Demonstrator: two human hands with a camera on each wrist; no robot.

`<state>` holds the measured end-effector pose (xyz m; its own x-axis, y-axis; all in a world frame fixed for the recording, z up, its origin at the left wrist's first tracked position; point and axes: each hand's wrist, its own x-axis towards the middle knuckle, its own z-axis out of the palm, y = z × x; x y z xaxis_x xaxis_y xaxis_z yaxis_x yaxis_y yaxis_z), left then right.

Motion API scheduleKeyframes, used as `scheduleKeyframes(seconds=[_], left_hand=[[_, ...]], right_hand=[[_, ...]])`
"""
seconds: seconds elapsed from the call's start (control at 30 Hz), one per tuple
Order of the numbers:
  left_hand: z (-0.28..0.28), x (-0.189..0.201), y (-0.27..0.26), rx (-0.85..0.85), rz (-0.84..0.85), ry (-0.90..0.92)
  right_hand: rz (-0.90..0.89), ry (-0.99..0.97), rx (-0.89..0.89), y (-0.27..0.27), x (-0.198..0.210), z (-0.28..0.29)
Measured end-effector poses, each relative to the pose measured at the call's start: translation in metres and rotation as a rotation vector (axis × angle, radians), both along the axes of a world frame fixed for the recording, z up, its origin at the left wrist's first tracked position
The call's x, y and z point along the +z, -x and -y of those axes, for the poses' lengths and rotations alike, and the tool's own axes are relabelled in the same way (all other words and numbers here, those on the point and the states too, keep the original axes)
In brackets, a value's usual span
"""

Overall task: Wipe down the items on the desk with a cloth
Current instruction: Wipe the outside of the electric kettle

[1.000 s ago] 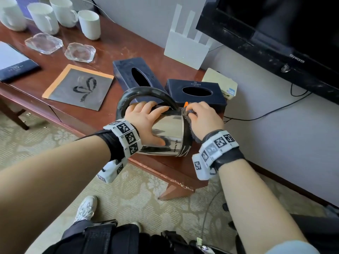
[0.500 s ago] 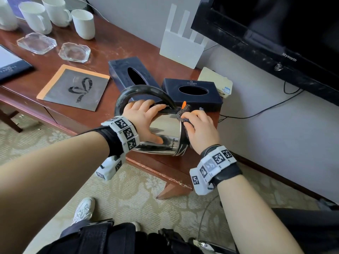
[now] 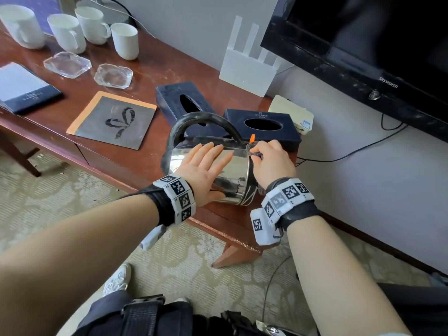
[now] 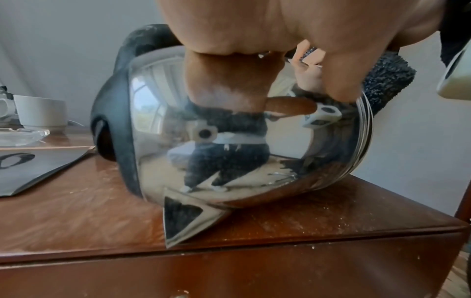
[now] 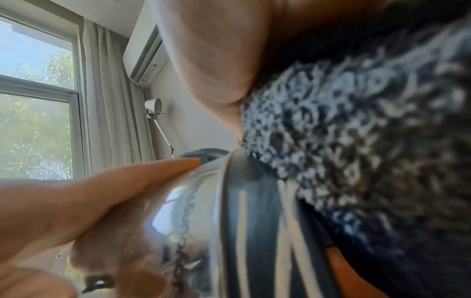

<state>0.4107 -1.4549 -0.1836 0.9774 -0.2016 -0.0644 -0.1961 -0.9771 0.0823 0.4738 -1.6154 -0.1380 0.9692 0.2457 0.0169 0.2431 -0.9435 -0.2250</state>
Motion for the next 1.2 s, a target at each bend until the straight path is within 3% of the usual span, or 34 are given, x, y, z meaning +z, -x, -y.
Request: scheduleKeyframes(seconds=[0.2,0.3,0.4,0.5,0.57,0.67,0.9,1.03,1.2], left_hand=[[-0.014,0.002,-0.004,-0.066,-0.023,0.008],[-0.018,0.000,-0.002,-0.100,-0.018,-0.001],[-0.018,-0.003,-0.002,-0.114,0.006,-0.036],[-0.021,-0.004,-0.003,-0.098,-0.015,-0.027],[-0.024,-0.003,-0.004,-0.113,-0.027,-0.006],[-0.030,0.000,-0.005,-0.118,0.052,0.046],[-0.030,-0.012,-0.013,-0.129,0.041,0.055],[-0.029,-0.009,-0.015,-0.114,0.021,0.053],[-0.028,-0.009,-0.016,-0.108,0.025,0.047]], right_hand=[[0.024,-0.064,0.088,-0.007,0.019,-0.003],[0.176,-0.067,0.309,-0.011,0.044,-0.034],[0.290,0.112,0.681,-0.016,0.057,-0.089],[0.261,0.409,1.053,-0.025,0.043,-0.143],[0.234,0.617,1.162,-0.032,0.028,-0.160],[0.199,0.678,1.136,-0.046,0.025,-0.161],[0.029,0.380,0.762,-0.081,0.042,-0.115],[-0.058,0.306,0.603,-0.089,0.036,-0.074],[-0.214,0.532,0.584,-0.088,0.052,-0.054]])
